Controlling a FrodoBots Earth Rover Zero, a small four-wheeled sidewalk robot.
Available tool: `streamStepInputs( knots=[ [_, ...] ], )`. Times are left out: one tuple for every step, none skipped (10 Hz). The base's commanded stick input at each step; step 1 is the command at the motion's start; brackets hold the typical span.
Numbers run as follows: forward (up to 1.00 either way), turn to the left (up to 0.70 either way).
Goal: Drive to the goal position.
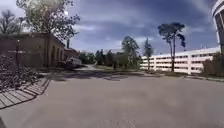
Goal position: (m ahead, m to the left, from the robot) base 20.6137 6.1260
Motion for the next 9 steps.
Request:
streamStepInputs(
  knots=[
    [0.70, 0.06],
    [0.70, 0.06],
    [0.70, 0.06],
    [0.70, 0.06],
    [0.70, 0.06],
    [0.70, 0.06],
    [0.70, 0.28],
    [0.70, 0.41],
    [0.70, 0.41]
  ],
)
